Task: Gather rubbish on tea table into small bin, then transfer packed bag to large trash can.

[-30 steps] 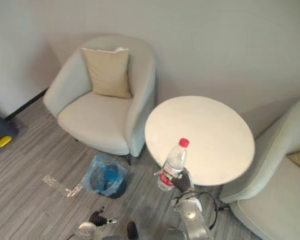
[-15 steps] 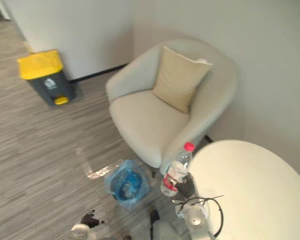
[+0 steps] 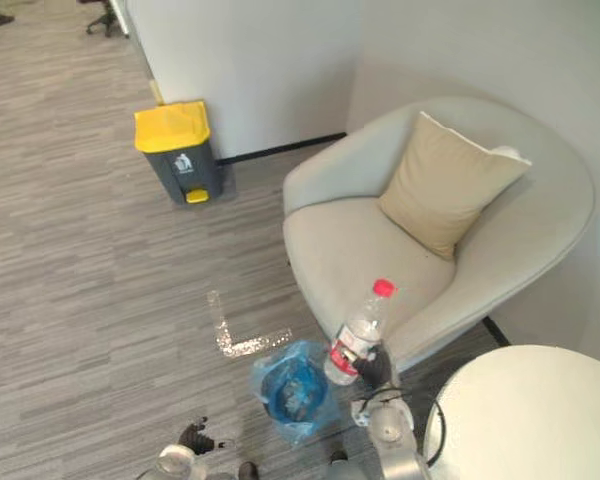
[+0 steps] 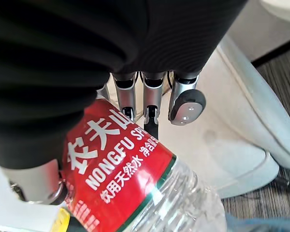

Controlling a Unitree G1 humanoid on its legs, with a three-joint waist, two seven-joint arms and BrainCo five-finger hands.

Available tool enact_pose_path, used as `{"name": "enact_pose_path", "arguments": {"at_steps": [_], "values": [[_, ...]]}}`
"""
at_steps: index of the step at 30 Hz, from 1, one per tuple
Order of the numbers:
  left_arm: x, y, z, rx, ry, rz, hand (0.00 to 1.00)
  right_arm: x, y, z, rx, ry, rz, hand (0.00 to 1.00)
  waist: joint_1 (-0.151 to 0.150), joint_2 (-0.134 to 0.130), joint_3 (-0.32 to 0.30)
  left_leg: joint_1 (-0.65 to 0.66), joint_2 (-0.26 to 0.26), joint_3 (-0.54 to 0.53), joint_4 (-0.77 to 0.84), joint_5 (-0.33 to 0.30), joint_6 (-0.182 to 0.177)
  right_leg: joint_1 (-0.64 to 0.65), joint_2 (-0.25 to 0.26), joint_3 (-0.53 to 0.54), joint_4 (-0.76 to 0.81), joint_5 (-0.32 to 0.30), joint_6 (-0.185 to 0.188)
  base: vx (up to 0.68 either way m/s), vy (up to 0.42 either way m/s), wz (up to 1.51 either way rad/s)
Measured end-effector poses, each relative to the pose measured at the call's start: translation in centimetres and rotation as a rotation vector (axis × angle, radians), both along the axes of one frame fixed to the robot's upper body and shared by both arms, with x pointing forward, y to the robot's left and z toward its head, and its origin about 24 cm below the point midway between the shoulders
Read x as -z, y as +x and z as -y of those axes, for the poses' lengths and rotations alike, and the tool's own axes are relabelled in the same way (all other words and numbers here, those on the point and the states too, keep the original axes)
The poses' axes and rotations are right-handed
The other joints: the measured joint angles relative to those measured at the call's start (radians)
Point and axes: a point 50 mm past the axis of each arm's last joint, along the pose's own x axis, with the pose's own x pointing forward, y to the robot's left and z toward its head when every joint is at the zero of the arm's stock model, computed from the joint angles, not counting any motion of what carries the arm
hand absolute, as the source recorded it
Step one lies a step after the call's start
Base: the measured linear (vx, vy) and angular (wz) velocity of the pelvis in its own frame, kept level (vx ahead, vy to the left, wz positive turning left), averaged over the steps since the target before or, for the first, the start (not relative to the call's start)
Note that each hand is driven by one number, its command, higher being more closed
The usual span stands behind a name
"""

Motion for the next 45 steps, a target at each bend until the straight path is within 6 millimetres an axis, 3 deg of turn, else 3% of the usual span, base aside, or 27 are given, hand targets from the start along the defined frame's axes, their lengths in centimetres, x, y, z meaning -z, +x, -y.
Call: {"name": "enact_pose_path", "arguments": {"at_steps": [3, 9, 13, 15, 19, 24, 25, 28, 30, 34, 39, 45], "values": [[0.0, -0.2, -0.3, -0.016, 0.007, -0.004, 0.00, 1.0, -0.5, 0.1, 0.001, -0.011, -0.050, 1.00, 0.000, -0.009, -0.005, 0.010, 0.000, 0.009, -0.012, 0.004, 0.007, -0.001, 0.005, 0.017, -0.006, 0.002, 0.003, -0.04, 0.007, -0.16], [0.1, -0.5, -0.8, -0.107, 0.003, -0.001, 0.00, 1.2, -0.4, -0.1, -0.037, -0.037, -0.061, 1.00, -0.001, -0.007, 0.001, 0.008, -0.009, 0.017, -0.055, 0.037, 0.014, -0.035, 0.009, 0.026, -0.006, 0.002, 0.003, -0.09, -0.029, -0.10], [-0.6, 1.1, -1.3, -0.216, -0.012, 0.074, 0.00, -0.4, 2.4, -0.5, -0.090, -0.073, 0.017, 1.00, -0.001, -0.006, 0.070, -0.175, -0.001, -0.001, 0.079, 0.022, 0.027, -0.161, -0.003, 0.023, 0.033, 0.025, 0.007, -0.16, -0.036, 0.15], [-1.4, 3.1, -1.4, -0.280, -0.037, 0.150, 0.00, -1.5, 3.9, -0.7, -0.108, -0.087, 0.069, 1.00, 0.012, 0.003, 0.143, -0.292, 0.014, -0.024, 0.182, 0.004, 0.031, -0.232, -0.003, 0.010, 0.062, 0.039, 0.005, -0.22, -0.014, 0.33], [-2.8, 5.9, -0.9, -0.351, -0.079, 0.257, 0.00, -3.1, 5.5, -1.4, -0.149, -0.105, 0.134, 1.00, 0.041, 0.017, 0.195, -0.496, 0.028, -0.055, 0.302, -0.014, 0.035, -0.408, -0.007, -0.018, 0.159, 0.035, 0.003, -0.20, 0.000, 0.24], [-5.3, 9.9, -0.1, -0.471, -0.168, 0.411, 0.00, -6.6, 7.9, -3.2, -0.181, -0.106, 0.292, 1.00, 0.069, 0.012, 0.258, -0.715, 0.038, -0.098, 0.410, -0.018, 0.031, -0.604, -0.025, -0.068, 0.289, 0.009, -0.013, -0.15, -0.014, 0.32], [-6.2, 11.0, -0.1, -0.512, -0.196, 0.471, 0.00, -8.2, 9.0, -3.8, -0.184, -0.111, 0.360, 1.00, 0.078, 0.012, 0.267, -0.797, 0.041, -0.108, 0.450, -0.017, 0.031, -0.686, -0.028, -0.072, 0.336, 0.002, -0.018, -0.15, -0.022, 0.21], [-7.7, 12.7, 0.1, -0.535, -0.220, 0.540, 0.00, -10.5, 10.4, -4.2, -0.180, -0.118, 0.443, 1.00, 0.087, 0.011, 0.284, -0.886, 0.042, -0.120, 0.472, -0.012, 0.033, -0.771, -0.036, -0.088, 0.375, -0.002, -0.022, -0.10, -0.013, 0.23], [-9.3, 14.5, 0.6, -0.555, -0.272, 0.616, 0.00, -13.0, 11.8, -4.5, -0.168, -0.131, 0.533, 1.00, 0.095, 0.010, 0.307, -0.971, 0.043, -0.129, 0.493, 0.001, 0.032, -0.851, -0.049, -0.107, 0.419, -0.015, -0.027, -0.08, -0.019, 0.39], [-11.4, 16.3, 0.8, -0.551, -0.312, 0.707, 0.00, -15.9, 13.6, -5.1, -0.155, -0.145, 0.618, 1.00, 0.113, 0.008, 0.312, -1.089, 0.041, -0.144, 0.517, 0.020, 0.029, -0.963, -0.063, -0.129, 0.470, -0.029, -0.036, -0.03, -0.001, 0.23], [-12.7, 17.2, 0.9, -0.560, -0.348, 0.769, 0.00, -19.2, 15.3, -5.3, -0.138, -0.170, 0.710, 1.00, 0.127, 0.005, 0.314, -1.165, 0.036, -0.149, 0.531, 0.029, 0.035, -1.041, -0.076, -0.139, 0.502, -0.042, -0.043, 0.02, 0.003, 0.10], [-13.9, 18.1, 1.1, -0.551, -0.379, 0.816, 0.00, -21.8, 16.8, -2.5, -0.008, -0.214, 0.764, 1.00, 0.142, 0.004, 0.314, -1.236, 0.022, -0.165, 0.549, 0.031, 0.033, -1.115, -0.095, -0.150, 0.558, -0.070, -0.046, 0.03, 0.001, 0.15]]}}
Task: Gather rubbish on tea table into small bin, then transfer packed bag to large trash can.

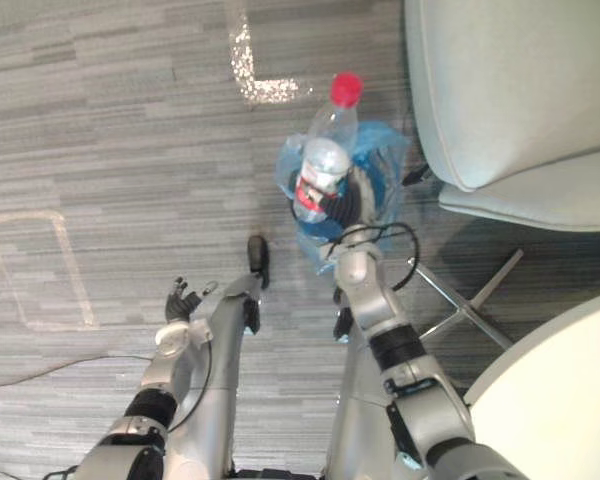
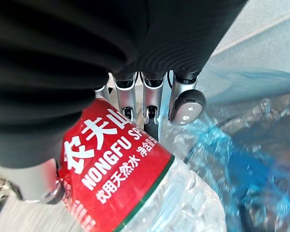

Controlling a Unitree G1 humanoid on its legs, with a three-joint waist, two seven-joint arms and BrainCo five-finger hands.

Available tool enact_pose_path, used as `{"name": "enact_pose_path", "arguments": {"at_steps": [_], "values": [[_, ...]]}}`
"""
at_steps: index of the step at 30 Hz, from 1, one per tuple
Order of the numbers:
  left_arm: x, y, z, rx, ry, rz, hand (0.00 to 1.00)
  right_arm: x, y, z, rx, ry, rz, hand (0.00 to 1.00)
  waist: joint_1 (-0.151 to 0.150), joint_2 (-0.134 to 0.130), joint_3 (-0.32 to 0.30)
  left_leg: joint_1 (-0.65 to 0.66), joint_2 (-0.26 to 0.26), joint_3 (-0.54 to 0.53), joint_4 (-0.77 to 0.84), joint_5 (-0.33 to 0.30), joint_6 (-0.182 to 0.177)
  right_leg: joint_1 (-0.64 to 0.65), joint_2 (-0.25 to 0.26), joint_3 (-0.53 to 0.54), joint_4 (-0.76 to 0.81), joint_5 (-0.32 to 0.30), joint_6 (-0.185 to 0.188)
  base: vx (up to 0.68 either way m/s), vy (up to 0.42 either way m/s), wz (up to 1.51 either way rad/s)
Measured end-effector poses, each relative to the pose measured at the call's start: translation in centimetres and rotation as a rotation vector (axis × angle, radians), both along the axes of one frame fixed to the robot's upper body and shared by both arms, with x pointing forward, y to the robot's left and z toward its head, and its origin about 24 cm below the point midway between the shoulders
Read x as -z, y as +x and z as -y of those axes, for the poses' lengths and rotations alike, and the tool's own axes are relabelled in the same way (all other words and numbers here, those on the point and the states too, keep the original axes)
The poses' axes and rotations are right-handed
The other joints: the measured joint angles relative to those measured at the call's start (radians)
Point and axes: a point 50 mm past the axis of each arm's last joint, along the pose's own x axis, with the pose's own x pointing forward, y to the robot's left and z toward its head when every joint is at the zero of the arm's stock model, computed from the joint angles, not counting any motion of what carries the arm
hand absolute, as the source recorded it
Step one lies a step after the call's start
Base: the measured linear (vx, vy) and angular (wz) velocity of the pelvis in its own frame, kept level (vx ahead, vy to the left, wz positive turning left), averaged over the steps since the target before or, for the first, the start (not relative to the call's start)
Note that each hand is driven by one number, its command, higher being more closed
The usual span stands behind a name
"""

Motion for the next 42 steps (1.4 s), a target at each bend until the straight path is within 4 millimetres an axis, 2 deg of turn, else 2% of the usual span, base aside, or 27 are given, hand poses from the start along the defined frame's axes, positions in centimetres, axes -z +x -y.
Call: {"name": "enact_pose_path", "arguments": {"at_steps": [8, 12, 13, 19, 24, 29, 35, 42], "values": [[-0.4, 0.3, -0.4, 0.011, 0.019, 0.025, 0.00, -0.5, 0.7, 3.2, 0.114, 0.050, -0.006, 1.00, 0.006, -0.002, -0.002, -0.052, -0.001, -0.031, 0.029, 0.003, -0.011, -0.041, -0.008, -0.026, 0.053, -0.038, -0.014, 0.01, -0.015, 0.13], [-0.5, 0.3, -0.6, 0.009, 0.027, 0.026, 0.00, 0.1, 0.7, 4.3, 0.162, 0.076, -0.026, 1.00, 0.006, -0.001, -0.003, -0.074, 0.002, -0.034, 0.041, 0.003, -0.012, -0.062, -0.007, -0.028, 0.068, -0.041, -0.019, 0.00, 0.000, 0.00], [-0.5, 0.3, -0.7, 0.008, 0.029, 0.025, 0.00, 0.3, 0.7, 4.5, 0.168, 0.080, -0.034, 0.00, 0.006, -0.002, -0.006, -0.084, 0.004, -0.034, 0.049, 0.003, -0.012, -0.071, -0.006, -0.028, 0.074, -0.041, -0.019, 0.00, 0.000, 0.00], [-0.7, 0.4, -0.9, 0.008, 0.034, 0.034, 0.00, 2.1, 0.6, 4.8, 0.185, 0.086, -0.095, 0.00, 0.006, -0.001, -0.006, -0.098, 0.014, -0.032, 0.075, -0.001, -0.012, -0.081, -0.001, -0.026, 0.090, -0.041, -0.020, -0.04, 0.000, -0.04], [-0.5, 0.3, -1.3, 0.008, 0.050, 0.021, 0.00, 3.1, 0.3, 4.4, 0.177, 0.089, -0.120, 0.00, 0.005, -0.007, -0.036, -0.121, 0.033, -0.018, 0.090, -0.010, -0.008, -0.111, 0.008, -0.022, 0.101, -0.039, -0.028, -0.05, -0.004, -0.05], [-0.4, 0.2, -1.7, 0.007, 0.063, 0.015, 0.00, 3.5, 0.2, 2.8, 0.125, 0.010, -0.123, 0.00, 0.005, -0.008, -0.037, -0.111, 0.051, -0.005, 0.089, 0.000, -0.012, -0.106, 0.020, -0.019, 0.100, -0.035, -0.034, -0.04, -0.012, -0.07], [-0.4, 0.2, -1.7, 0.010, 0.075, 0.013, 0.00, 3.7, -1.0, 0.6, 0.033, -0.116, -0.087, 0.00, 0.002, -0.009, -0.039, -0.103, 0.056, 0.001, 0.084, 0.002, -0.015, -0.102, 0.025, -0.015, 0.088, -0.030, -0.036, -0.03, -0.001, -0.04], [0.1, -0.2, -1.0, 0.048, 0.093, -0.004, 0.00, 6.7, -2.1, -0.7, -0.027, -0.272, -0.164, 0.00, -0.002, -0.030, -0.061, -0.039, 0.064, 0.031, 0.043, -0.001, 0.000, -0.035, 0.037, -0.001, 0.015, 0.000, -0.020, -0.02, 0.021, -0.10]]}}
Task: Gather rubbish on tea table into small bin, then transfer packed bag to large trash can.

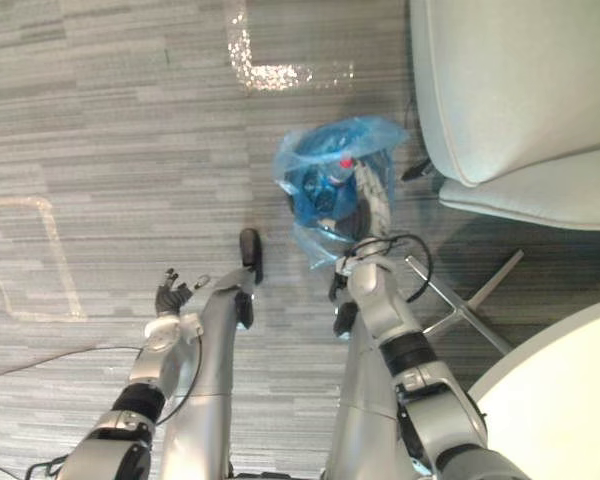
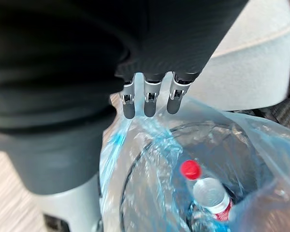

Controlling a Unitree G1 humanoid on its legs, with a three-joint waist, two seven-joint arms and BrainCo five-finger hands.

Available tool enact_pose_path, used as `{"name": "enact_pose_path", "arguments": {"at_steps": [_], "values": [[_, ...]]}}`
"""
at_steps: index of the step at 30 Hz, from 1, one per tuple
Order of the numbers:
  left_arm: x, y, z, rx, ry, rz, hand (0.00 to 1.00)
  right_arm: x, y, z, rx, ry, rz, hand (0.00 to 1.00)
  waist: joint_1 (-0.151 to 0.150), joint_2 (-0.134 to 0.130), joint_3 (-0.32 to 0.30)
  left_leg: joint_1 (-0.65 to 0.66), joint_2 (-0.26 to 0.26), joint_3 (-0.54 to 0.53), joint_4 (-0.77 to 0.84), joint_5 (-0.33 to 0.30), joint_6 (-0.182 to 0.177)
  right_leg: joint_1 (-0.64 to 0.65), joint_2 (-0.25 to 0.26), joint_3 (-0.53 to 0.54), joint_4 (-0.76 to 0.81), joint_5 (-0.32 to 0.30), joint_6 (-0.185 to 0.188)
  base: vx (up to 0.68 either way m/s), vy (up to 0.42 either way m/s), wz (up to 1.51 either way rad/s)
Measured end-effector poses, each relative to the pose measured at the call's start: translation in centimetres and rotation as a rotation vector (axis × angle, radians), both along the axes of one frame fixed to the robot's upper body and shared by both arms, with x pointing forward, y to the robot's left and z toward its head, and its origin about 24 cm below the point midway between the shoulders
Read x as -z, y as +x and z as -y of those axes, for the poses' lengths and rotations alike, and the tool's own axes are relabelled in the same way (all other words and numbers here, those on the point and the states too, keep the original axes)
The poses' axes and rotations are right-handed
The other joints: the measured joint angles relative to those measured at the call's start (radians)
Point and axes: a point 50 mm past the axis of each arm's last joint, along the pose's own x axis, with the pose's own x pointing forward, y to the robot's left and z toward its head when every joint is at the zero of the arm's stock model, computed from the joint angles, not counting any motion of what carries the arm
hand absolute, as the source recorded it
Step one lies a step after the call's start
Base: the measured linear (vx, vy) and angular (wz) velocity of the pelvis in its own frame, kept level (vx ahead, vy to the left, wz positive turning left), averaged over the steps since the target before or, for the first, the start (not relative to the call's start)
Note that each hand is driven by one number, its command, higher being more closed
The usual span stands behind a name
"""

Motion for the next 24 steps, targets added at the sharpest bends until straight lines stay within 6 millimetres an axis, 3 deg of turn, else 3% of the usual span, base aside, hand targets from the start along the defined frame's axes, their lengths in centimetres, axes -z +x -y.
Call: {"name": "enact_pose_path", "arguments": {"at_steps": [3, 11, 20, 21, 24], "values": [[0.3, -0.2, 0.0, -0.002, 0.000, -0.008, 0.00, 1.1, -0.1, -0.4, -0.015, -0.068, -0.038, 0.00, -0.004, -0.017, -0.020, 0.007, 0.004, 0.019, -0.026, 0.010, 0.001, 0.001, -0.001, 0.004, -0.023, 0.009, 0.004, 0.00, 0.000, 0.00], [0.4, -0.3, 0.3, 0.011, 0.005, -0.006, 0.00, 3.5, 0.9, 0.8, 0.057, -0.192, -0.165, 0.00, -0.004, -0.016, -0.020, 0.015, 0.004, 0.033, -0.037, 0.012, 0.002, 0.002, -0.001, 0.013, -0.034, 0.013, 0.005, 0.00, -0.001, 0.00], [0.3, -0.1, 0.6, 0.001, -0.029, 0.012, 0.00, 3.9, 2.5, 1.7, 0.163, -0.207, -0.252, 0.00, 0.000, -0.016, -0.020, 0.012, -0.002, 0.036, -0.082, 0.026, -0.002, -0.010, -0.003, 0.008, -0.055, 0.017, 0.003, 0.00, -0.002, 0.01], [0.2, 0.1, 0.9, 0.000, -0.046, 0.018, 0.00, 3.7, 2.8, 1.8, 0.174, -0.213, -0.259, 1.00, 0.005, -0.015, -0.020, 0.007, -0.003, 0.037, -0.083, 0.027, -0.002, -0.017, -0.004, 0.008, -0.054, 0.017, 0.003, 0.01, -0.004, 0.04], [-0.4, 0.7, 1.6, 0.006, -0.071, 0.041, 0.00, 3.1, 3.3, 1.9, 0.186, -0.215, -0.256, 1.00, 0.010, -0.014, -0.019, -0.016, -0.006, 0.036, -0.080, 0.035, -0.003, -0.040, -0.007, 0.007, -0.049, 0.016, 0.003, 0.00, -0.004, 0.07]]}}
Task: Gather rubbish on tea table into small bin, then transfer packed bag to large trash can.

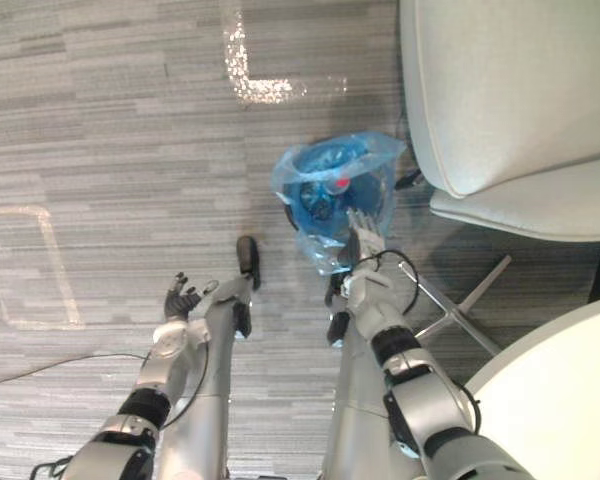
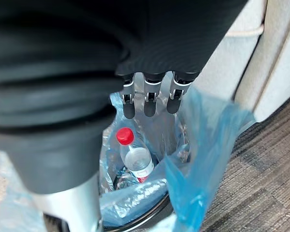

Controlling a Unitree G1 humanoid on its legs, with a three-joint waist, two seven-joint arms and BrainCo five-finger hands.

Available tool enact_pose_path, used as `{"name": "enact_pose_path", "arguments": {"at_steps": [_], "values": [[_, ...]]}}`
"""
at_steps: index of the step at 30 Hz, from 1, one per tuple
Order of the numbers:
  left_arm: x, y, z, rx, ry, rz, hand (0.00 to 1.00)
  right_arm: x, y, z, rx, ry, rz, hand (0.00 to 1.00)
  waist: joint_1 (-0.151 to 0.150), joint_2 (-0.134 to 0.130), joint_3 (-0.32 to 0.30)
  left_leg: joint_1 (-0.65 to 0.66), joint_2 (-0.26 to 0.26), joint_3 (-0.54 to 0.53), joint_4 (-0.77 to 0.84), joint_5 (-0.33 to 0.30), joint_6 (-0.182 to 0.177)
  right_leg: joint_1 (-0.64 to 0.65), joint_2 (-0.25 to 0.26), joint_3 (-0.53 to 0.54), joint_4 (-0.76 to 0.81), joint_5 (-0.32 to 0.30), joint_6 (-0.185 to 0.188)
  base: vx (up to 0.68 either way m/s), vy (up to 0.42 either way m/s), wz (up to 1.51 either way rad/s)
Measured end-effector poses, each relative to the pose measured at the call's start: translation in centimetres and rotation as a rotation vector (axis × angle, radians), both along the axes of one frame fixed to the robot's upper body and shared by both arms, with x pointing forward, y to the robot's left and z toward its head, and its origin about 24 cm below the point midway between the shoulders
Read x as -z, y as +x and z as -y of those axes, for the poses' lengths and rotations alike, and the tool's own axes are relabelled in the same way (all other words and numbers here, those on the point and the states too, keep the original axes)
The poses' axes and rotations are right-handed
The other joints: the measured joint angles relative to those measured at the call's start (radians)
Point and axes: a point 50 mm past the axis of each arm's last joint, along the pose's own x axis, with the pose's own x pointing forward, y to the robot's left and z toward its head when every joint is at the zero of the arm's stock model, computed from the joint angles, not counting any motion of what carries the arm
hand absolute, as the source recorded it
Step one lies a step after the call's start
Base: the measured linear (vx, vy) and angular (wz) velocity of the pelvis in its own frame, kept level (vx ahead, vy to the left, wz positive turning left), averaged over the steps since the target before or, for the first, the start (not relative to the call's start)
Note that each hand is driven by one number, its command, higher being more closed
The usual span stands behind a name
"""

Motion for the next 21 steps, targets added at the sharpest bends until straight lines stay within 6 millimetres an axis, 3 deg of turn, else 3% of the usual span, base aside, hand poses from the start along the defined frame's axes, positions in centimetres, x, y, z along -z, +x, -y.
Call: {"name": "enact_pose_path", "arguments": {"at_steps": [7, 21], "values": [[-1.3, 1.0, 1.1, -0.004, -0.052, 0.059, 0.00, -1.0, 0.8, 0.0, 0.007, -0.004, -0.010, 1.00, 0.002, 0.006, 0.003, -0.058, -0.007, -0.022, 0.045, 0.000, 0.000, -0.051, -0.016, -0.013, 0.073, -0.036, -0.001, -0.03, -0.011, 0.14], [-2.1, 1.2, 1.0, -0.019, -0.081, 0.097, 0.00, -2.5, 1.3, -0.3, 0.000, 0.047, 0.043, 1.00, 0.003, 0.018, 0.012, -0.090, -0.002, -0.023, 0.069, -0.003, -0.001, -0.082, -0.015, -0.011, 0.093, -0.041, -0.003, -0.02, 0.000, 0.00]]}}
